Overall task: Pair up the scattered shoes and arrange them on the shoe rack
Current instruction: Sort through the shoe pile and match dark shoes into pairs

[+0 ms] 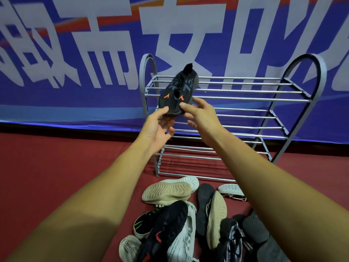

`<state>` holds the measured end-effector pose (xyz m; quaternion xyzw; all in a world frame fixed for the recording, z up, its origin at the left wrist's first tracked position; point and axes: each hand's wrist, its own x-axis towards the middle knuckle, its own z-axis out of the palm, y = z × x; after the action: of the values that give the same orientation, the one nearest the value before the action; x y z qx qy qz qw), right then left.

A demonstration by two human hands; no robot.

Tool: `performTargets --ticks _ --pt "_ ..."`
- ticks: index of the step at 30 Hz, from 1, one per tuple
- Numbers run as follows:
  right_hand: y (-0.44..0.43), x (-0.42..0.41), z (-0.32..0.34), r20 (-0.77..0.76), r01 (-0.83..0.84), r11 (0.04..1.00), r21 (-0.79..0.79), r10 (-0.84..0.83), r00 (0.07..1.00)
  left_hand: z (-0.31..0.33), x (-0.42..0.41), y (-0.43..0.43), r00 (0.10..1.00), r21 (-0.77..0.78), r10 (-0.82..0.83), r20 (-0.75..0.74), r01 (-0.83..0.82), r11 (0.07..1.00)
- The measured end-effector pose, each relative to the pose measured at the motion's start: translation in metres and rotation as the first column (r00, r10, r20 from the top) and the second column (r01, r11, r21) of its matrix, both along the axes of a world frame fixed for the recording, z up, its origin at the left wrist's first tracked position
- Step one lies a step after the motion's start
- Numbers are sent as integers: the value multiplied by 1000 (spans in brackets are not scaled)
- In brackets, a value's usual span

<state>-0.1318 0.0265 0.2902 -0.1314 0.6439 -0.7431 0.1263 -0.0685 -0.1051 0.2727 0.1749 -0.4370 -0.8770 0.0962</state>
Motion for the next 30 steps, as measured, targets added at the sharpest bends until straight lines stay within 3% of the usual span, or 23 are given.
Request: performTargets --ticks 8,13,25,30 --pt "-31 -11 -5 85 -35 999 -34 38 996 -9 -24 -16 999 36 43 -15 -43 998" --pt "-52 -24 -7 82 -13 996 -84 20 996 -10 -36 -36 998 -33 56 12 -55 998" --pt "-92 -44 -23 61 118 990 -78 -114 992 -7 -62 -66 994 -39 79 78 -76 996" --pt "-88 -49 -22 34 73 996 -54 -71 997 -3 -72 -69 994 -64 84 76 -79 995"
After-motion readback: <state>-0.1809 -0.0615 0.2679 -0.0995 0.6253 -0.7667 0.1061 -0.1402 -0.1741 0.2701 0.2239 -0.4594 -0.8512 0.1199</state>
